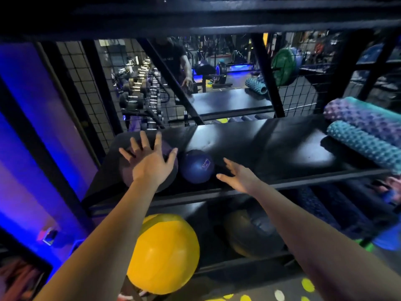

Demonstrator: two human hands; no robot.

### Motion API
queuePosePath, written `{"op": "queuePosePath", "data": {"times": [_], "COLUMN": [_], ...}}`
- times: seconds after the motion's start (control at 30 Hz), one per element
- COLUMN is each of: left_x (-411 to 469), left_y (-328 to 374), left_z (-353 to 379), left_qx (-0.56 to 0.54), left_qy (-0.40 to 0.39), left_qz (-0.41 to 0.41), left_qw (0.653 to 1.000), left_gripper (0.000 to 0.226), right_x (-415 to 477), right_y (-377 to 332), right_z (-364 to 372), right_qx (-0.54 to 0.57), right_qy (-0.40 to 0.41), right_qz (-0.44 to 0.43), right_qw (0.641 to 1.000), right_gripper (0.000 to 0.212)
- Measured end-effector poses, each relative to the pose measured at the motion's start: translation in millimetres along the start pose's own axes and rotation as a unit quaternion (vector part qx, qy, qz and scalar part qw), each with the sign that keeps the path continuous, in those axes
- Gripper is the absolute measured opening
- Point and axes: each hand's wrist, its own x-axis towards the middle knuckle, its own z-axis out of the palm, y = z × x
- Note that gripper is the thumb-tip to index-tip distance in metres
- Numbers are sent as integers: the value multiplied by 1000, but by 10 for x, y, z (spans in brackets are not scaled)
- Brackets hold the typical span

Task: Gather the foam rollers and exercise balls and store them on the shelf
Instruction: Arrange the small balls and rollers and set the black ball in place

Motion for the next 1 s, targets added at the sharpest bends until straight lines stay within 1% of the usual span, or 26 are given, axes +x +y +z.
{"op": "queuePosePath", "data": {"times": [0.07, 0.17, 0.23, 0.3, 0.33, 0.4, 0.5, 0.63, 0.77, 0.9, 0.93, 1.0], "left_x": [-48, -121, -179, -286, -357, -502, -698, -929, -1082, -1020, -961, -835], "left_y": [208, 675, 1158, 1770, 2109, 2802, 3818, 5026, 5880, 6423, 6552, 6771], "left_z": [-21, -16, 58, 186, 270, 455, 727, 943, 1136, 1275, 1320, 1424], "left_qx": [-25, -44, -80, -124, -150, -189, -223, -253, -298, -317, -321, -328], "left_qy": [45, 123, 162, 180, 173, 135, 71, -6, -98, -158, -170, -201], "left_qz": [21, 83, 115, 132, 142, 167, 224, 258, 247, 251, 254, 258], "left_qw": [998, 988, 977, 967, 963, 958, 946, 932, 917, 901, 896, 886], "left_gripper": [80, 72, 68, 61, 58, 56, 59, 69, 81, 92, 97, 111], "right_x": [-65, -156, -273, -420, -513, -713, -1006, -1331, -1497, -1370, -1271, -1049], "right_y": [226, 594, 850, 1143, 1300, 1641, 2144, 2849, 3442, 3799, 3890, 4077], "right_z": [-193, -596, -959, -1372, -1595, -2039, -2720, -3470, -3920, -4275, -4373, -4535], "right_qx": [11, -13, -25, -25, -22, -19, -29, -21, -28, -15, -7, -8], "right_qy": [9, 34, 51, 72, 85, 115, 173, 256, 298, 343, 356, 365], "right_qz": [5, -1, -6, -5, 2, 19, 29, 68, 110, 110, 115, 126], "right_qw": [1000, 999, 998, 997, 996, 993, 984, 964, 948, 933, 928, 922], "right_gripper": [88, 80, 76, 74, 72, 68, 58, 41, 36, 21, 24, 47]}}
